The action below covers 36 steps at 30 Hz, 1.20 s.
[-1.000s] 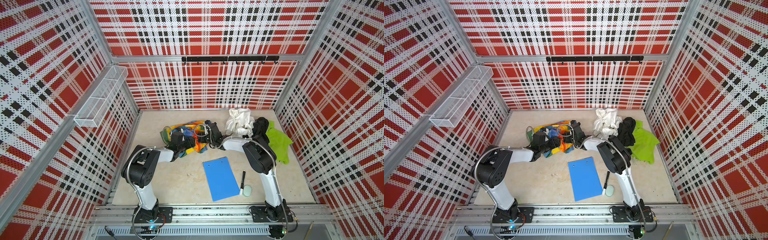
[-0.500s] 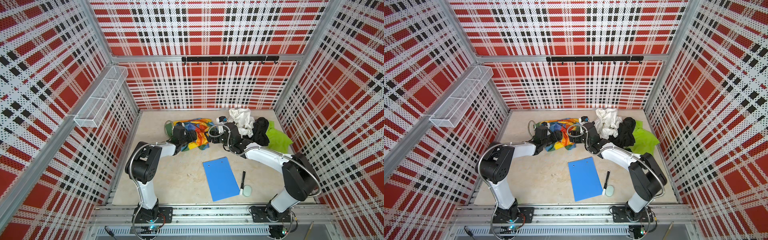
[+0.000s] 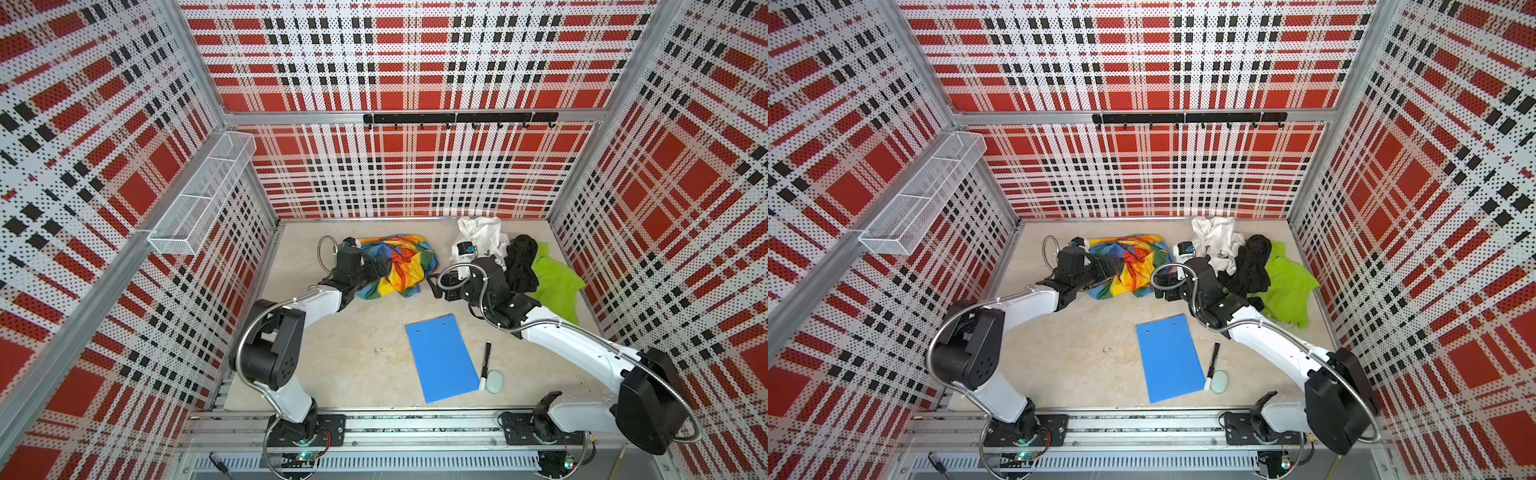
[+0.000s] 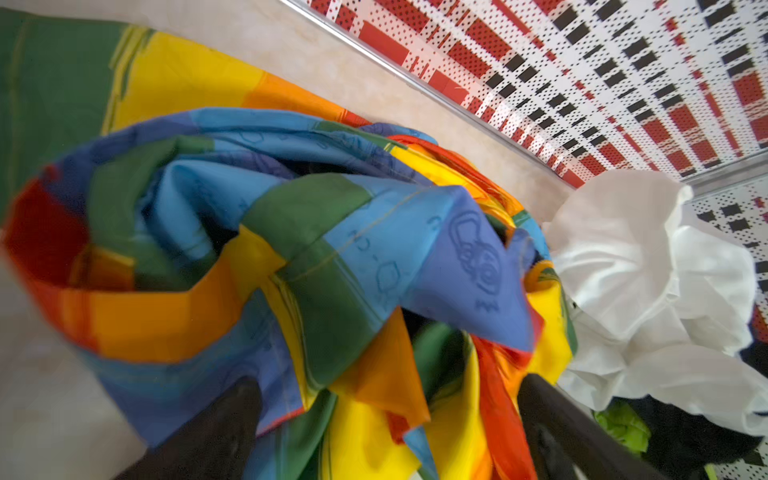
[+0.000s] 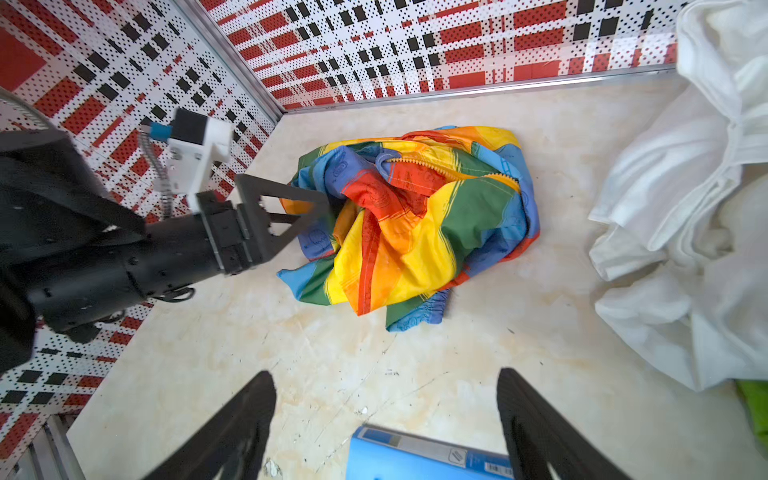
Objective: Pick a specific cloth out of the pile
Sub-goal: 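Open both grippers and withdraw them from the jacket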
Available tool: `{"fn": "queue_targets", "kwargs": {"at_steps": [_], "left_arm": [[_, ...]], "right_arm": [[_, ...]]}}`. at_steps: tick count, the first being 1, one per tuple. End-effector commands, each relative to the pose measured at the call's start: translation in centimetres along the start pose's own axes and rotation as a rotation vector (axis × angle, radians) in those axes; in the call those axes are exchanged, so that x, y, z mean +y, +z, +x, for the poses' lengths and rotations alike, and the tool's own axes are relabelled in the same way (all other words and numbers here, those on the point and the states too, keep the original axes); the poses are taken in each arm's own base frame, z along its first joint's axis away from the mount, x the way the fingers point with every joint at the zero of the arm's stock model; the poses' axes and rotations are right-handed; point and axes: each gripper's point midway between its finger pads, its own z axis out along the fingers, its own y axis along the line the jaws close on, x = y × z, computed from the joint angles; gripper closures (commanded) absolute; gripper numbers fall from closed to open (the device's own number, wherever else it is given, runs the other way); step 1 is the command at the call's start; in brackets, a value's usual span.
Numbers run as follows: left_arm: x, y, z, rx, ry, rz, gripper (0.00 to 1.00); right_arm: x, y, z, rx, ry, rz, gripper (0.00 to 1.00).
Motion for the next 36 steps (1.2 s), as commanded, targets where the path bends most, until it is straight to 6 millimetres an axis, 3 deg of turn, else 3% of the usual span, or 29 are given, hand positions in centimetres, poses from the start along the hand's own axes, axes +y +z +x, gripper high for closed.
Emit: {"fn": "queue_targets", "kwargs": {"at_steps": [1,6,12,15,17,24,31,36], "left_arm": [[-0.5,-3.2,0.1,-0.027,0.063,-0.032,0.01],[-0.9,-8.4,-0.1,-0.076,0.119,-0.074,0.01],[-0.9,-14.9,-2.7,-0.199,0.177,-0.095,0.00],[0.6,-16.6,-3.8,-0.261,0.190,-0.136,0.01],[2.8,-17.5,-4.5,-0.303,0.169,-0.205,0.01],[8.6,-17.4,-5.2,-0.380,0.072,-0.282,0.01],[11.1,-17.1,-6.1,-0.488,0.202,-0.394,0.01],[13.5,-14.8,-5.4,-0.453,0.281,-0.449,0.01]], "right_arm": [[-0.5,-2.3,-1.6,-0.058,-0.049,0.030,0.10],[-2.4,-6.1,-2.6,-0.120,-0.079,0.123,0.09],[-5.2,-10.2,-3.9,-0.186,-0.078,0.264,0.06],[-6.4,-11.5,-4.0,-0.209,-0.080,0.332,0.02],[-6.9,-12.1,-4.0,-0.216,-0.085,0.356,0.02],[-9.3,-13.3,-3.3,-0.258,-0.082,0.478,0.00],[-12.2,-13.9,-3.1,-0.380,-0.132,0.554,0.00],[-15.5,-14.2,-3.2,-0.430,-0.065,0.566,0.00]]}}
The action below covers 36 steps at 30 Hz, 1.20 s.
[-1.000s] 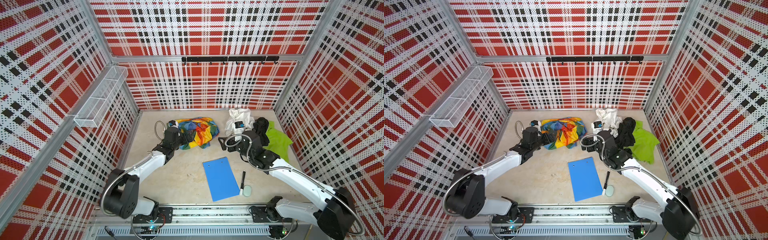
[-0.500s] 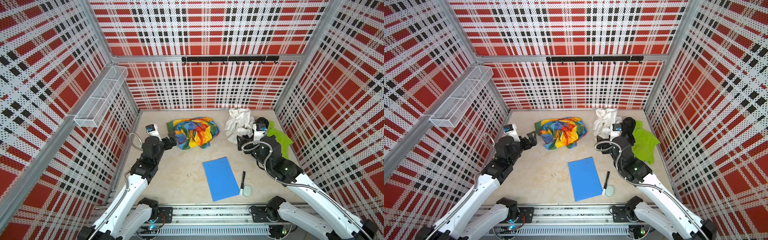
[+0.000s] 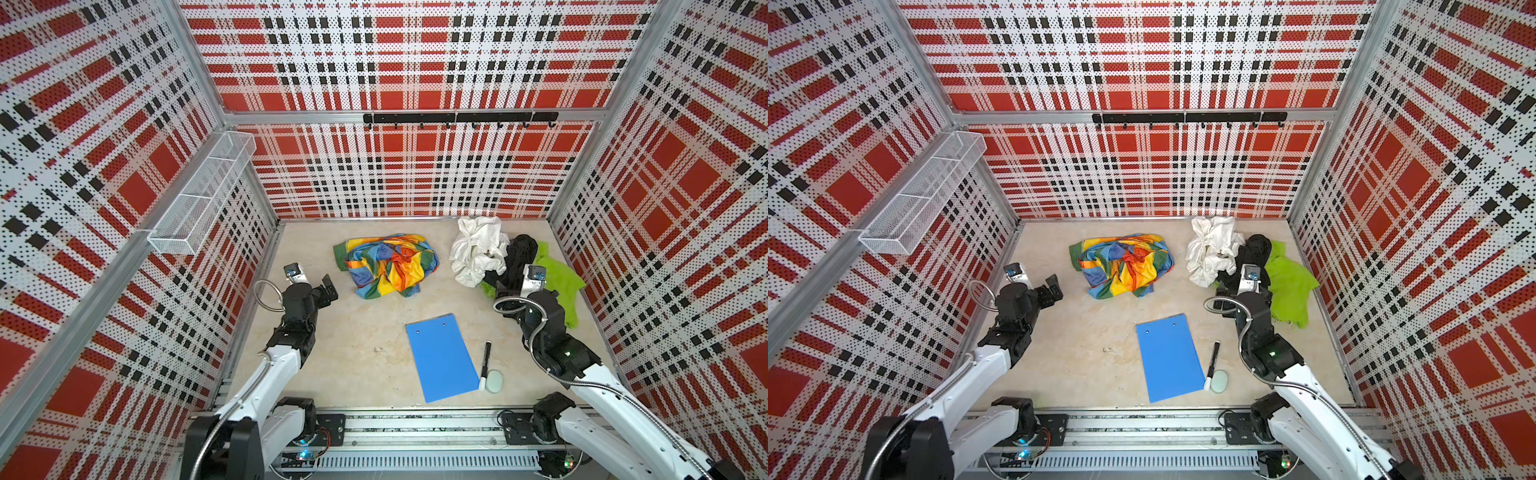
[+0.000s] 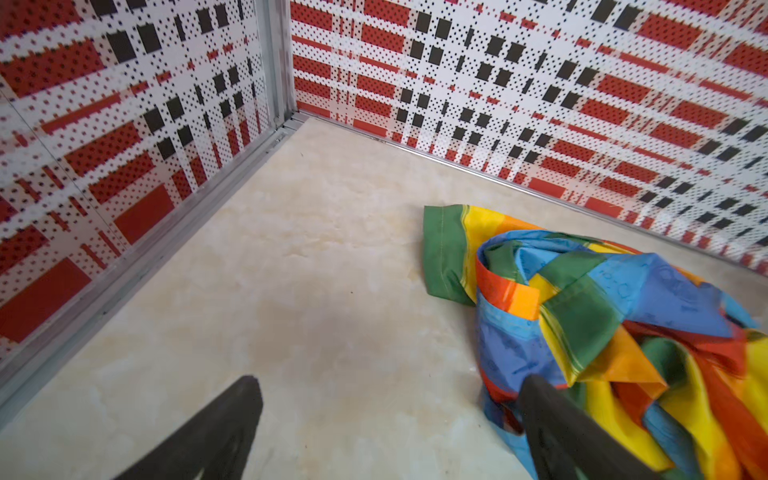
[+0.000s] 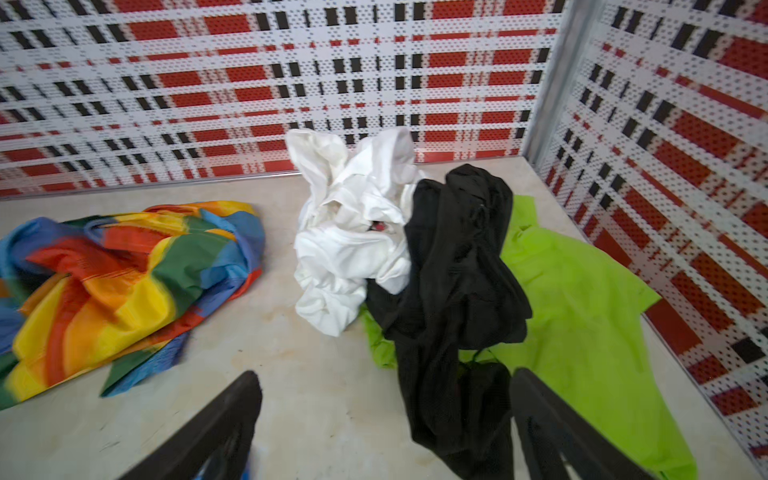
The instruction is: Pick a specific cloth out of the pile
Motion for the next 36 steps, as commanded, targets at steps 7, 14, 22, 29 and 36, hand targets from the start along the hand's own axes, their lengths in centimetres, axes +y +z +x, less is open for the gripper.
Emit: {"fn": "queue_targets", "kwargs": {"at_steps": [7,14,22,29,36], "left_arm": [[-0.1,2.4,0.6,-0.147,0.118,0.021,0.01],[-0.8,3.4,0.6,-0.217,0.204,0.031,0.01],[-0.6,3.0,1.6,-0.319,0.202,0.076,0.01],[-0.9,4.8,2.0,-0.235,0.205,0.110,0.01],[-0.9,4.8,2.1,-0.234,0.206,0.108,0.01]], "right_arm": [[-4.1,3.9,0.1,-0.079,0.130,0.036,0.00],[-6.0,6.4,2.9,-0.055,0.102,0.123,0.00],[-8.1,7.3,2.3,-0.142,0.096,0.201,0.00],[-9.9,8.5,3.1,-0.174,0.048,0.285,0.00],[-9.9,9.3,3.3,-0.242,0.045,0.277,0.00]]}}
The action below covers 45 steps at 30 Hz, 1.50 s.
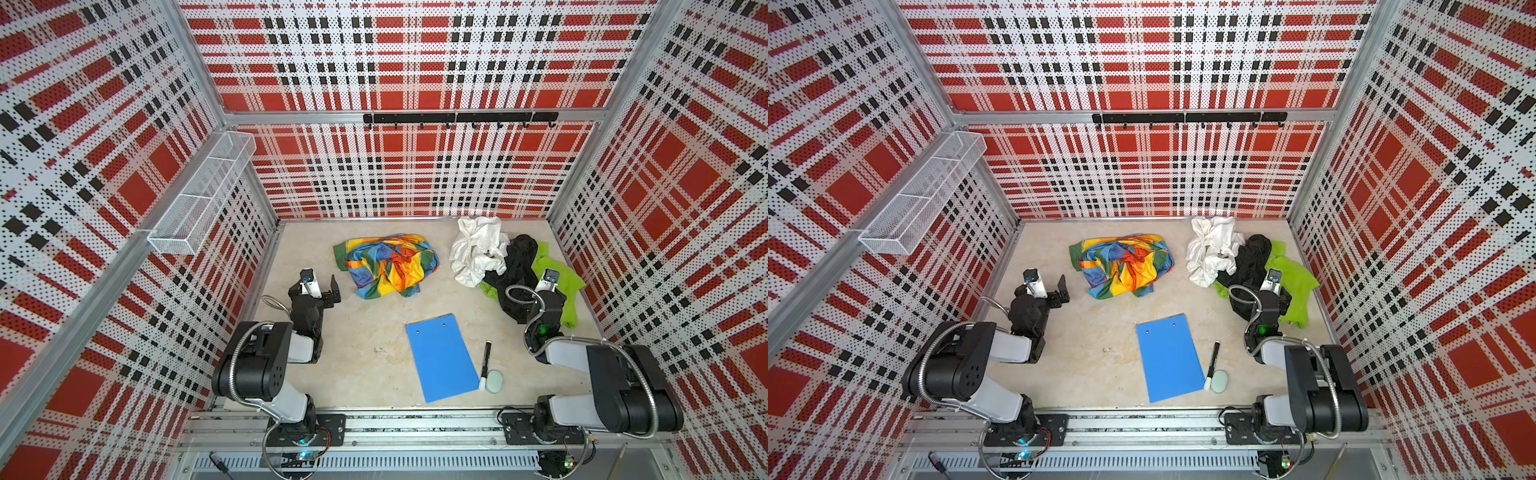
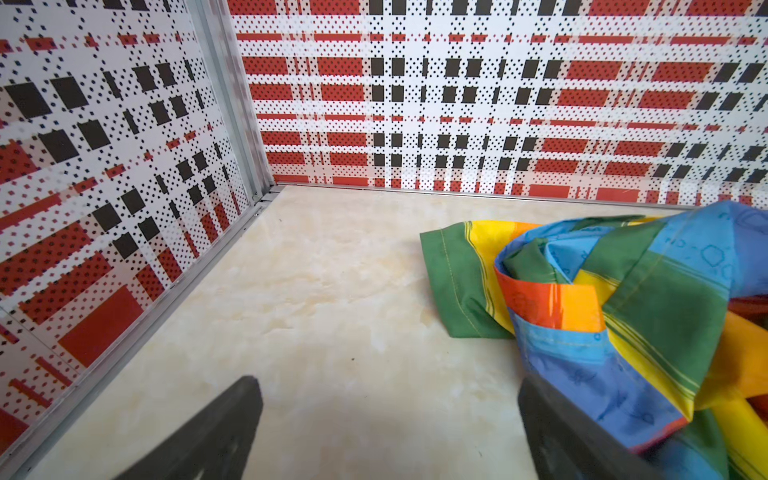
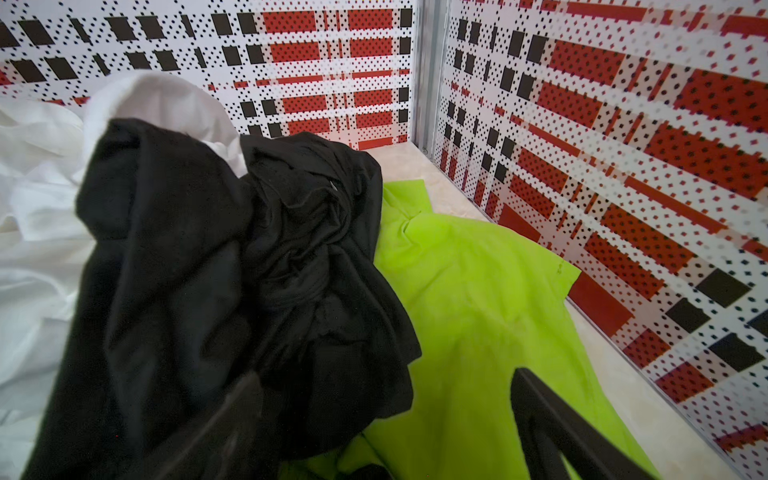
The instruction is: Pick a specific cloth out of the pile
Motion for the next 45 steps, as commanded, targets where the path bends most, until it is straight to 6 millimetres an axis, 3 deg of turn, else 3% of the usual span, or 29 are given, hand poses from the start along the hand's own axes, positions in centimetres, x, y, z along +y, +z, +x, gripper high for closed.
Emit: {"fn": "queue_targets", "kwargs": {"at_steps": [1,11,18,23,26,29,33,35,45], "left_arm": [[-0.1,0.2,-0.7,-0.023,-0.006,0.011,0.01],[-0.1,0.2,-0.8,-0.024,-0.005,0.010,0.01],[-1.6,0.1,-0.7,-0.021,0.004,0.130,0.01],[-1.6,0.2,-0.7,-0.020,0.001,0.139,0.01],[-1.6,0.1,-0.8,-0.021,0.001,0.140,0.01],[-1.6,0.1,-0.8,-0.021,0.001,0.140,0.01],[-1.6,0.1,-0.7,-0.020,0.000,0.140,0.01],[-1.5,0.1,-0.7,-0.021,0.000,0.139,0.01],[-1.6,0.1,-0.7,-0.020,0.000,0.139,0.01]], "right_arm": [[0.0,-0.2,-3.2,-0.158,0.035,-0.012,0.00],[2.6,-0.2,-1.6,-0.158,-0.033,-0.146,0.00],[2.9,0.2,-1.7,-0.160,-0.044,-0.151,0.00],[3.0,0.1,-1.8,-0.163,-0.040,-0.156,0.00],[2.5,-1.2,-1.9,-0.207,-0.030,-0.165,0.00],[3.4,-2.5,-2.4,-0.266,-0.050,-0.239,0.00],[4.8,-0.7,-1.9,-0.190,-0.093,-0.274,0.00],[4.6,0.0,-1.5,-0.153,-0.084,-0.252,0.00],[4.6,0.3,-1.4,-0.145,-0.081,-0.254,0.00]]}}
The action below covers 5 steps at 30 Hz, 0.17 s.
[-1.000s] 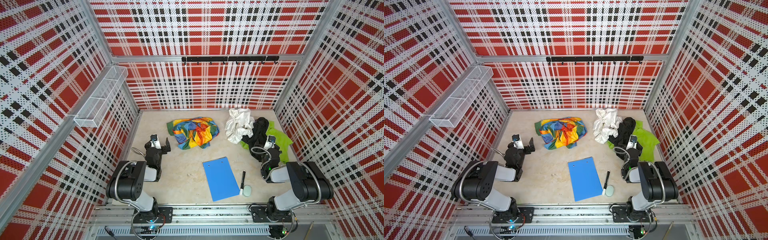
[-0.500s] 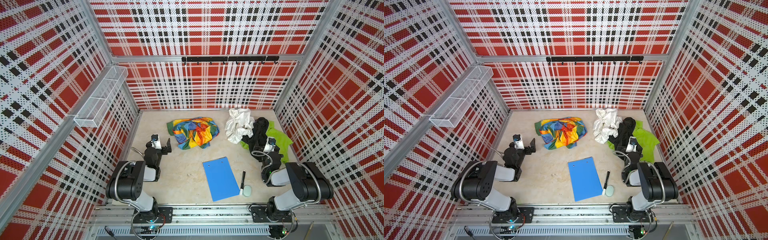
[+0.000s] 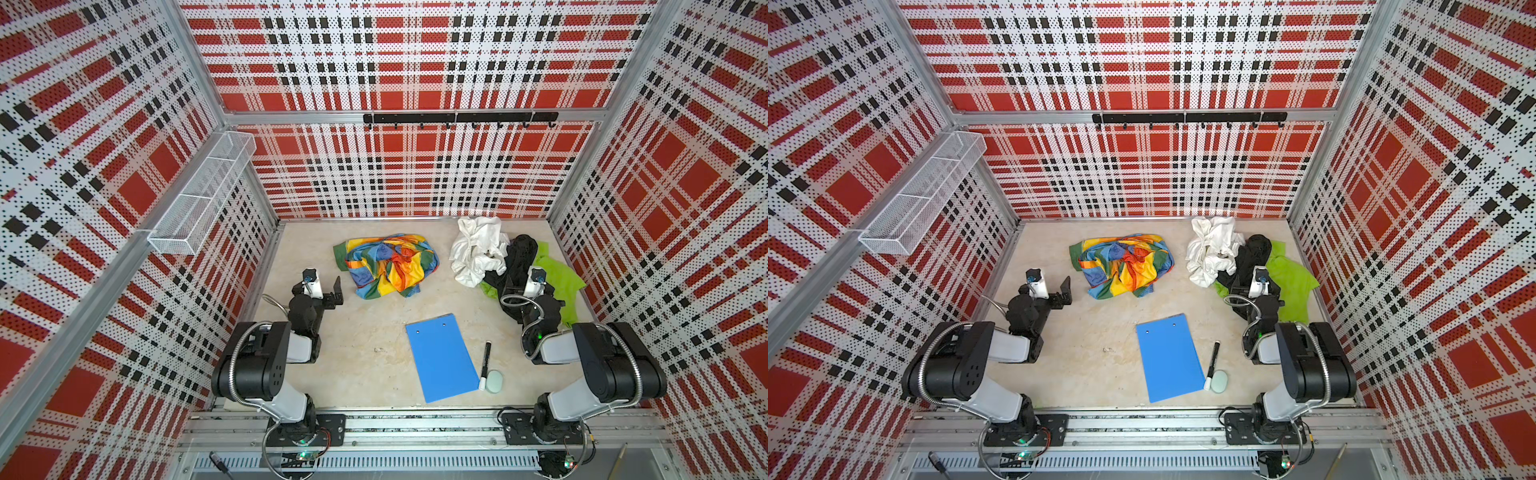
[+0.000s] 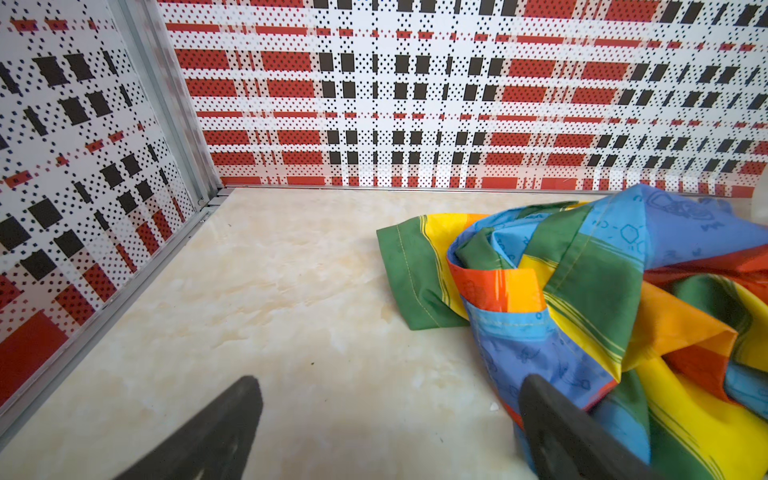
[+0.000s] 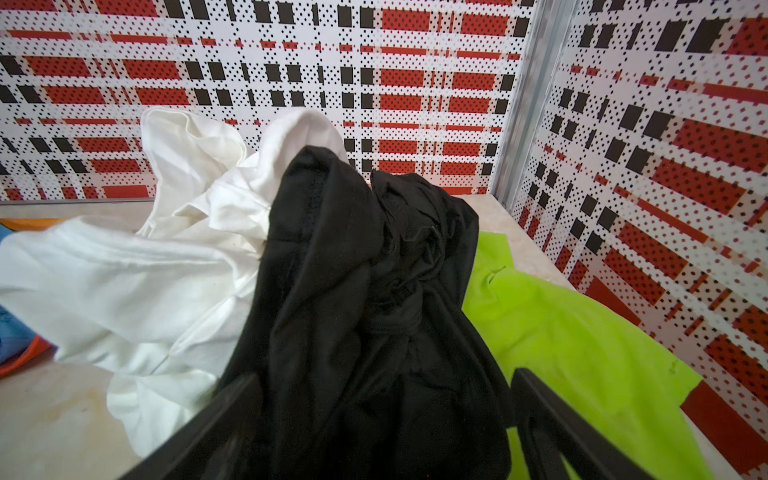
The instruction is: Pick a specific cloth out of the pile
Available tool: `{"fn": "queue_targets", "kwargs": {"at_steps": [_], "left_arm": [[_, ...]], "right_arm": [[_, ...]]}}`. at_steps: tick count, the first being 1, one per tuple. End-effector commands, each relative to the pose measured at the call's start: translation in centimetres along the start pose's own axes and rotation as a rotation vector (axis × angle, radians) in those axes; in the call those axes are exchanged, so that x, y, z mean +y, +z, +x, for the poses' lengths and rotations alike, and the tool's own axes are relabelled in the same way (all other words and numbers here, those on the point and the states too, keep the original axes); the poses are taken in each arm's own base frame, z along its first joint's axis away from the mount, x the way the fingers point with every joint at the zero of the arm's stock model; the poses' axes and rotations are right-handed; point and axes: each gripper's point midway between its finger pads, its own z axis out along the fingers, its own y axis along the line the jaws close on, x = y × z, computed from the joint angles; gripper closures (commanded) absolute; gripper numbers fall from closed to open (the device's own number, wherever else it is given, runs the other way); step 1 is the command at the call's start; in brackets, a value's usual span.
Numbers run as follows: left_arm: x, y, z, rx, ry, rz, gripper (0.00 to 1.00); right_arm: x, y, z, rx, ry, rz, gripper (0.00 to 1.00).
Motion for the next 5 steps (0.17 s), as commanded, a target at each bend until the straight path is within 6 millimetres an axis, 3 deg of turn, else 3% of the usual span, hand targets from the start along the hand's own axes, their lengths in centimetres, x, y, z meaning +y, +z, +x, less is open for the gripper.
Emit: {"fn": "queue_targets", "kwargs": {"at_steps": [1,5], "left_arm": [[0.07,0.21,-0.81,-0.023,0.006,0.006,0.01],[0.01,0.20,-0.87,-0.025,0.005,0.007,0.01]], "right_arm": [[0.12,0.45,-0.63,-0.018,0.006,-0.015,0.00],[0.01,0.26,-0.79,-0.027,0.009,-0.018,0.00]]}}
